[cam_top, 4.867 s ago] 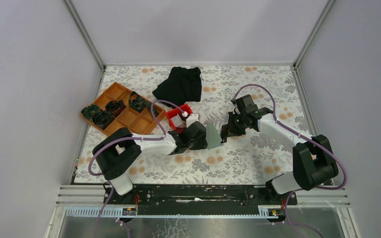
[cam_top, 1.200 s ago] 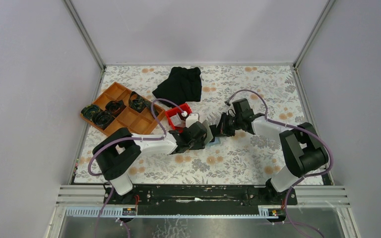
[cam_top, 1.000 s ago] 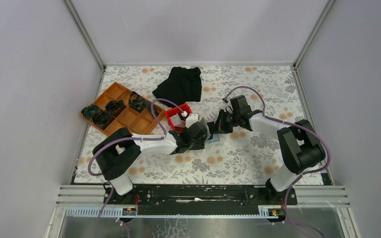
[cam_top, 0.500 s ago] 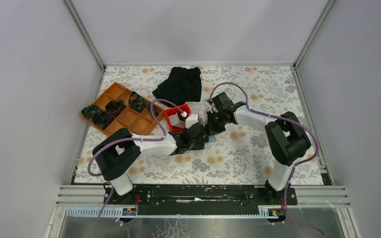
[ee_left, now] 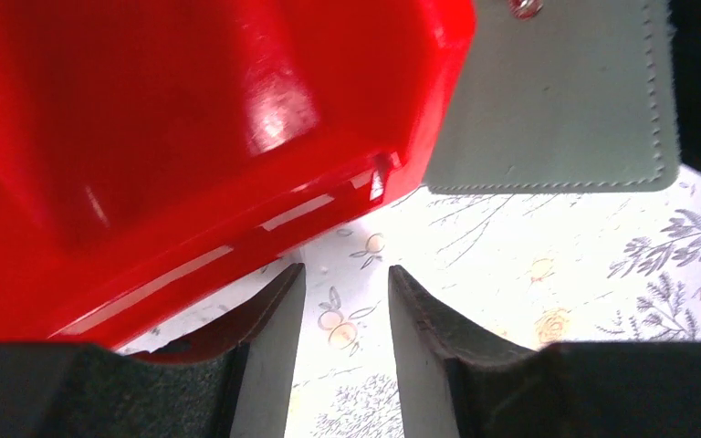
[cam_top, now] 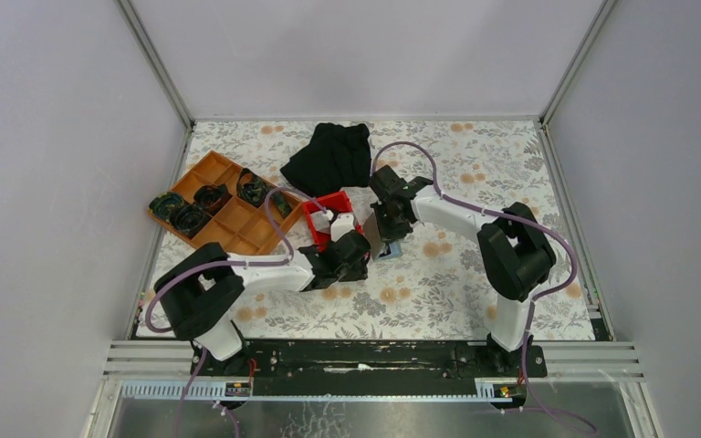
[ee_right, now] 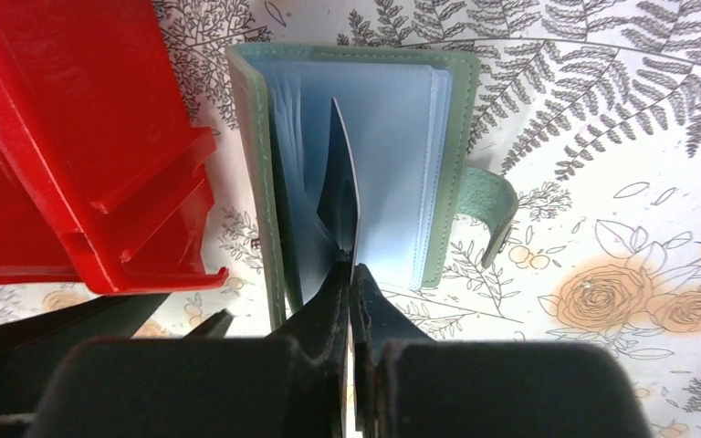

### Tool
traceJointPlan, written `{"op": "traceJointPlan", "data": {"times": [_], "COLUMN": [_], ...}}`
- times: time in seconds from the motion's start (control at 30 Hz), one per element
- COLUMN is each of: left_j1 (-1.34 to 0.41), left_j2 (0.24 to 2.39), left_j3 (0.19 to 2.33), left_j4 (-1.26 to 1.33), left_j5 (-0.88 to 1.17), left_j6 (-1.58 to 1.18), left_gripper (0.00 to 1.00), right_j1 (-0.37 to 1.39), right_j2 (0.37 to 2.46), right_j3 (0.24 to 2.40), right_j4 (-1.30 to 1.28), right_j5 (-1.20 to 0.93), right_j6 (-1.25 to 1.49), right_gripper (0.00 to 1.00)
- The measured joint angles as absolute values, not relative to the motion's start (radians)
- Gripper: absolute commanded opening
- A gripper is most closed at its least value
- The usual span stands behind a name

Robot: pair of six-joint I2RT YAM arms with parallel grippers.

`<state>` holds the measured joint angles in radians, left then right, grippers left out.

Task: Put the credit cards into the card holder
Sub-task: Open the card holder at the center of the board.

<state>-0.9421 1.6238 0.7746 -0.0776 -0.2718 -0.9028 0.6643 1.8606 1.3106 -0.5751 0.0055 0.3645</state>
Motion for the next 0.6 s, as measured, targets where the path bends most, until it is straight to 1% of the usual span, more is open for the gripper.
{"op": "traceJointPlan", "data": {"times": [0.23, 0.6], "left_j1": [-0.942, -0.943], "left_j2": [1.563, 1.537], "left_j3": [0.733, 0.722], "left_j4": [-0.133, -0.175], "left_j5": [-0.272, -0.272], "left_j6": [-0.906, -0.905], "left_gripper": [0.47, 0.47], "right_j1": [0.706, 0.709], "right_j2": [1.894, 1.897], "right_j3": [1.354, 1.369], "right_j4": [-0.623, -0.684], "right_j5": [0.121, 0.355], "right_j6": [0.355, 0.331], "right_gripper": [0.00, 0.00]}}
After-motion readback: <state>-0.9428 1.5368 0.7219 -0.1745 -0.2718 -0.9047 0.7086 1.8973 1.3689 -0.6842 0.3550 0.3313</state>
